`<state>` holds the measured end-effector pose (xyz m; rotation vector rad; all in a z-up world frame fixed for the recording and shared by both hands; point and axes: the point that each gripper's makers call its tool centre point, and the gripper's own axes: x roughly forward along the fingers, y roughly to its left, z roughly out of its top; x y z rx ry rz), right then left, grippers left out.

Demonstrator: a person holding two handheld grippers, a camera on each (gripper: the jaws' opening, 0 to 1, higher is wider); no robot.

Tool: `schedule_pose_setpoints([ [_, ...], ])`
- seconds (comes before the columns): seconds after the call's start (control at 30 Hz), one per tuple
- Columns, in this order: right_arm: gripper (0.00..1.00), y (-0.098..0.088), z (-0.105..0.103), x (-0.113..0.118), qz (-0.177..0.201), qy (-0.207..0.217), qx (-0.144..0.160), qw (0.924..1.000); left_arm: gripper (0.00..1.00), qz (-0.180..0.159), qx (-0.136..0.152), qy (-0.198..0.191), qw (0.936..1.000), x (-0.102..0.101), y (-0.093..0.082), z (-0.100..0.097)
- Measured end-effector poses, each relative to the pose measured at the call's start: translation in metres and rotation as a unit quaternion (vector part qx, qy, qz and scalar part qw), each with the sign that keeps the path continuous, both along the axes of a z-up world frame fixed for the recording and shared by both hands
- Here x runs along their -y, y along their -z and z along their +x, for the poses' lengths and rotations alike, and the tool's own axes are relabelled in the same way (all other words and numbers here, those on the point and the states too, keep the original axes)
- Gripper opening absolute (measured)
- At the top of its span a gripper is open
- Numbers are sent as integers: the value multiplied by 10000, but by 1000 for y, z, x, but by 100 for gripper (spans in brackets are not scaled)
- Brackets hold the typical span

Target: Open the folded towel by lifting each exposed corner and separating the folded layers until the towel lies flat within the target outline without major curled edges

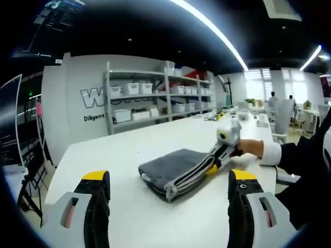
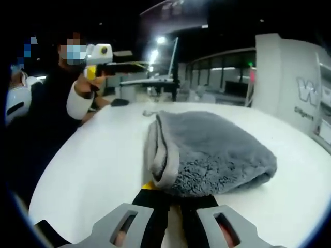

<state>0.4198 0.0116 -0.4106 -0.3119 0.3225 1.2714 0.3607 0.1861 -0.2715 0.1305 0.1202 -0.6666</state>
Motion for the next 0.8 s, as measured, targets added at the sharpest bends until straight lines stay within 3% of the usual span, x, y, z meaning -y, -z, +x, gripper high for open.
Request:
schedule_pose_setpoints([
  [0.4, 1, 0, -11, -1, -67, -137, -107, 9998, 92, 63, -19, 18, 10000, 2, 3, 1],
  [0.47, 2, 0, -11, -1, -80, -141, -109, 9998, 92, 38, -153, 46, 9999, 3, 6, 0],
  [0.8, 3, -1, -19, -1, -185, -119, -153, 9996, 92, 250, -306, 135, 9991, 8, 18, 1],
])
